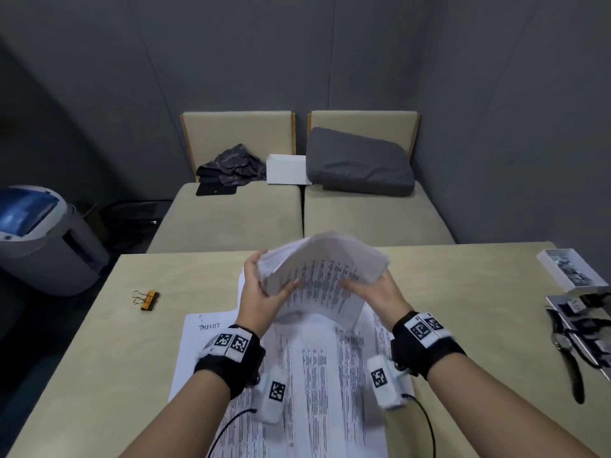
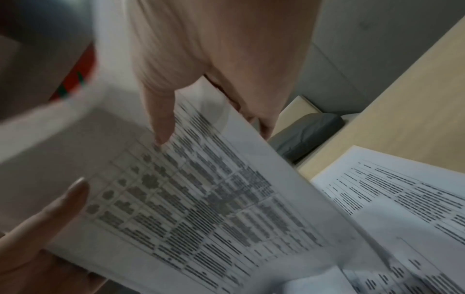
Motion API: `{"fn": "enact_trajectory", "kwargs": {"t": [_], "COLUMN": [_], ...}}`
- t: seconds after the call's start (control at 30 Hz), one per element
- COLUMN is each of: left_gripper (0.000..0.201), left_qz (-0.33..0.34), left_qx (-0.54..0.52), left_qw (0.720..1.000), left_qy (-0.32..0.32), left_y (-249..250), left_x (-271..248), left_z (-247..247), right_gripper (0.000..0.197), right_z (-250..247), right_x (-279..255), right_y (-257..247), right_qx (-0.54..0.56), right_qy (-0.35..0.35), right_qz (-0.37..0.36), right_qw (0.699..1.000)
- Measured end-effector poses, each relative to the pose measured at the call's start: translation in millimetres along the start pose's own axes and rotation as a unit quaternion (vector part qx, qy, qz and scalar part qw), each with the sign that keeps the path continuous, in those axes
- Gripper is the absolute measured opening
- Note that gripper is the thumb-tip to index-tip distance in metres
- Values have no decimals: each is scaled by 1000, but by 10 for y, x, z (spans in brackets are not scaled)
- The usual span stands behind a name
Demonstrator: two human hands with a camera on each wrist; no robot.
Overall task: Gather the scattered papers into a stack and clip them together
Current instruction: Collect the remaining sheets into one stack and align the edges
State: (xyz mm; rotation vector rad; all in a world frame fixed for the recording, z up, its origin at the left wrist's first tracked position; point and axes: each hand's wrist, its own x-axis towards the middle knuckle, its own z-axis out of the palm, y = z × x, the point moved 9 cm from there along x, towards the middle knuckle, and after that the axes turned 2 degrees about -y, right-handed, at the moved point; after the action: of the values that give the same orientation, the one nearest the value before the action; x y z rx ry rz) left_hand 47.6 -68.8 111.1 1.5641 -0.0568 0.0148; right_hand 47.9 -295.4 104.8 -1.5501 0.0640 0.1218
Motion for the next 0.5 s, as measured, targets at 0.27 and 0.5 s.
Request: {"fn": "enact_trajectory", "kwargs": {"t": [0.27,0.5], "left_gripper": [85,60], "left_qz": [2,-33], "left_qx": [32,27], "left_qw": [999,998], "left_qy": [36,39], "left_y": [-4,-133], "left_x": [-7,122], "left_z": [-282,-392], "right_gripper": [84,76], "right_z": [39,203], "right_x": [42,165], "right_y": [-111,53], "right_qx": [27,3], "right_qy": [0,-35], "right_qz": [-12,13], "right_qw": [1000,999]}}
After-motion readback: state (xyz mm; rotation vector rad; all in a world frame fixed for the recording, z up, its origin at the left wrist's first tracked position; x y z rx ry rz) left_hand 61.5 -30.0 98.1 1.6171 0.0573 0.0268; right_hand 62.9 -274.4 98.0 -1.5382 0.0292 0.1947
